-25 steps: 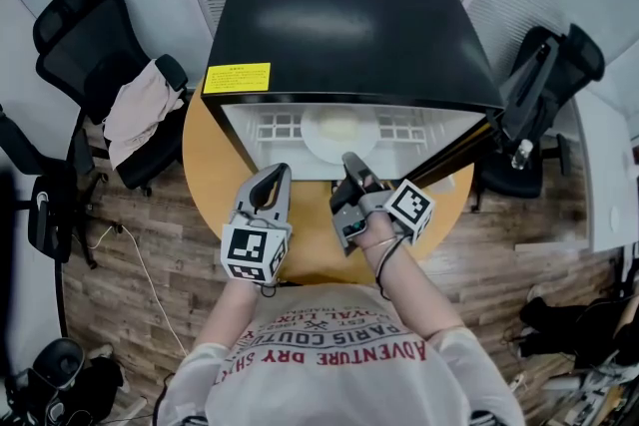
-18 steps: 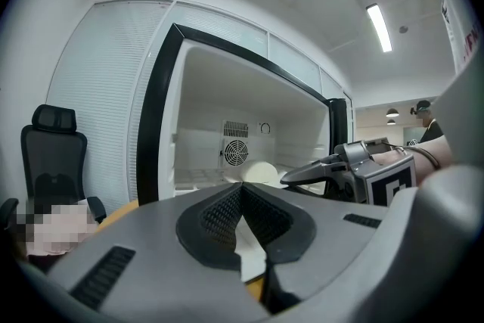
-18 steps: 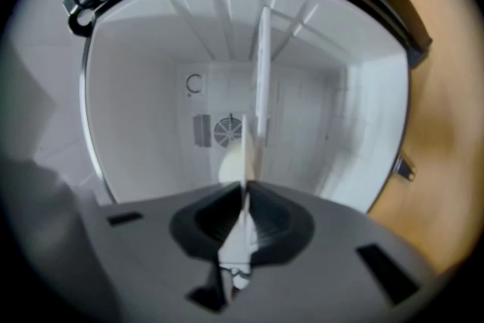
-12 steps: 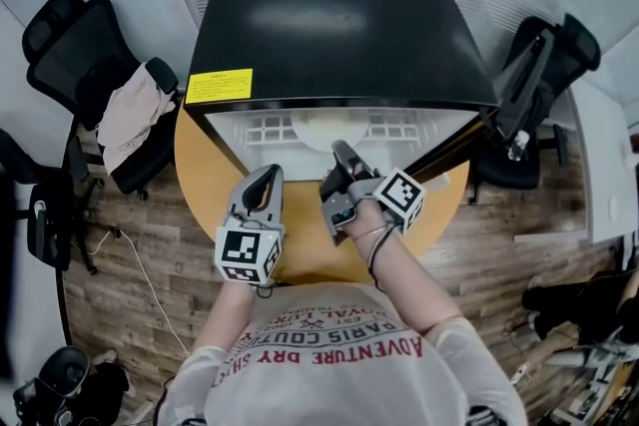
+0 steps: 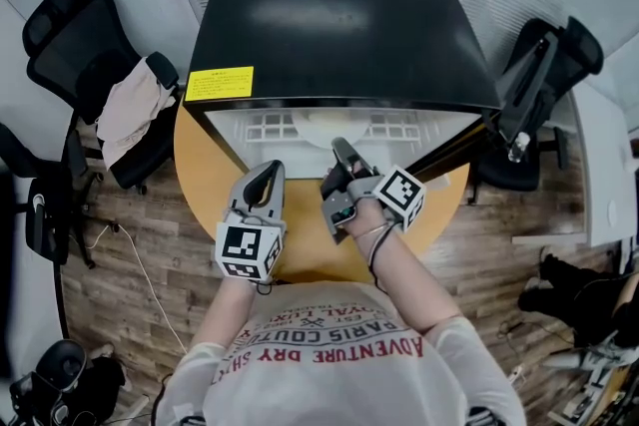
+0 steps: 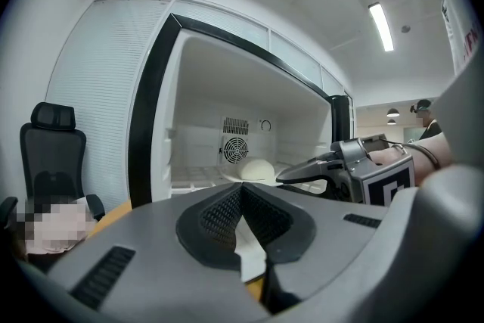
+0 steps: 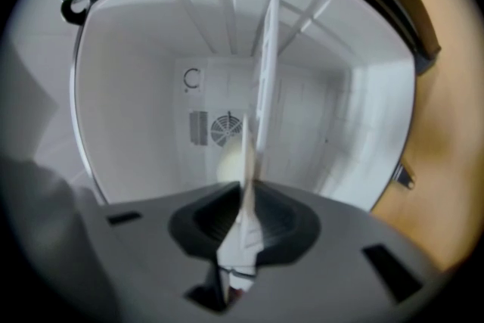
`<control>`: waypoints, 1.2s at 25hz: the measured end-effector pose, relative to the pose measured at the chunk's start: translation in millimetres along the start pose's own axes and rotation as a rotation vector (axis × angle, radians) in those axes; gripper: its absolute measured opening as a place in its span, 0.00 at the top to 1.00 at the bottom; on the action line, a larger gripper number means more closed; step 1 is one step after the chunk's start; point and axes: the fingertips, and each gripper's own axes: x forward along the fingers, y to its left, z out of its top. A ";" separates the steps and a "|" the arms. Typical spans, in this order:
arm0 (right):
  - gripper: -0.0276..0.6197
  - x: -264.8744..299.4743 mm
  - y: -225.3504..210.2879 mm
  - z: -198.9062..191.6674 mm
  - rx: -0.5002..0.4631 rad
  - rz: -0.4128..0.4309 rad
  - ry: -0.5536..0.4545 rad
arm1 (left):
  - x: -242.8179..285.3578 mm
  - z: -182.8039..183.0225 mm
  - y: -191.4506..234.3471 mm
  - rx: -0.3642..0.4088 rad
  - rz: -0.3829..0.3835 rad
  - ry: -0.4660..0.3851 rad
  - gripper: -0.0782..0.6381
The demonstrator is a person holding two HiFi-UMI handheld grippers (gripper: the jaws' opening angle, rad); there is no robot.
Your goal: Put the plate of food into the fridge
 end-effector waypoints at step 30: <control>0.91 -91.0 37.4 -16.9 -1.337 -0.023 -0.065 | -34.0 3.9 -38.9 0.013 -0.030 -0.042 0.85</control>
